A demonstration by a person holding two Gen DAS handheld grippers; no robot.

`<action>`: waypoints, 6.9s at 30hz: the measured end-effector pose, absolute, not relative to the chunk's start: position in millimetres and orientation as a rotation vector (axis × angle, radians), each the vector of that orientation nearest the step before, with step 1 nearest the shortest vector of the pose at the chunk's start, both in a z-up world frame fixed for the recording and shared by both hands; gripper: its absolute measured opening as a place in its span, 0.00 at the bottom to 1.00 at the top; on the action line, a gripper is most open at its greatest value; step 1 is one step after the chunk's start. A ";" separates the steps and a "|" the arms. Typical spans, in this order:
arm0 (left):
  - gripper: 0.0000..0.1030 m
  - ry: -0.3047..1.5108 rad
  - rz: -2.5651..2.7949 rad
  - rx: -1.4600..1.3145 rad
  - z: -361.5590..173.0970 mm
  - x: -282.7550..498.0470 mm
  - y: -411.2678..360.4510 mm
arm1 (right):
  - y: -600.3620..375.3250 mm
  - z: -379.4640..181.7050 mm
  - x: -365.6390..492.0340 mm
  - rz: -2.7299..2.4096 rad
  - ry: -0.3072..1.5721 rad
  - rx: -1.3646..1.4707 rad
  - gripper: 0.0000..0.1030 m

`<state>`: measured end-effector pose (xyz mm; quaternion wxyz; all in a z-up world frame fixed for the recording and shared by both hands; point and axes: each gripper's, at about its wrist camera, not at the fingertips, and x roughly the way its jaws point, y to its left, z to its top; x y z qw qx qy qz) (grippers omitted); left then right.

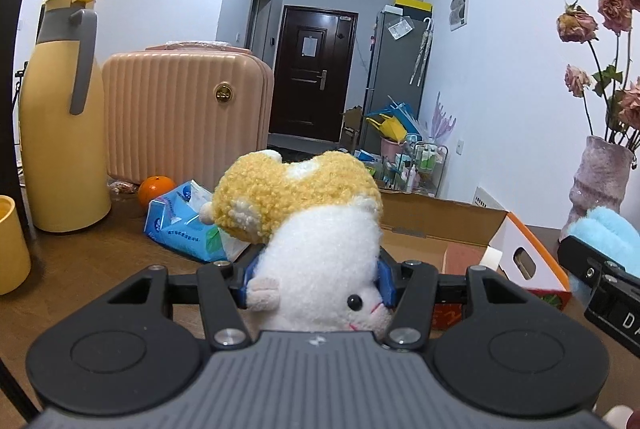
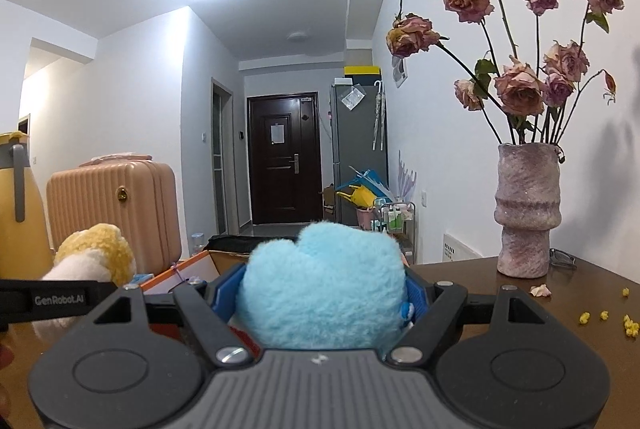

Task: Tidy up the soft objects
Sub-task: 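Carry the lamb plush and blue plush in both grippers over the cardboard box, then lower both plushes into the box and open both grippers, then withdraw both grippers from the box toward the scrunchie and sock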

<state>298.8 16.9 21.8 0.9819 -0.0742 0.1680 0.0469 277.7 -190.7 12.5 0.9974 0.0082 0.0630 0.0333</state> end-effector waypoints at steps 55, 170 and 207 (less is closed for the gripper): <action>0.54 0.329 0.074 -0.125 17.2 439.2 -4.8 | -182.7 16.0 438.7 0.038 0.400 0.040 0.75; 1.00 0.333 0.182 -0.050 2.8 289.5 32.8 | -212.2 -4.0 264.0 -0.023 0.246 -0.017 1.00; 1.00 0.385 0.074 -0.057 -2.5 236.5 38.1 | -226.6 -10.7 214.7 0.033 0.262 -0.018 1.00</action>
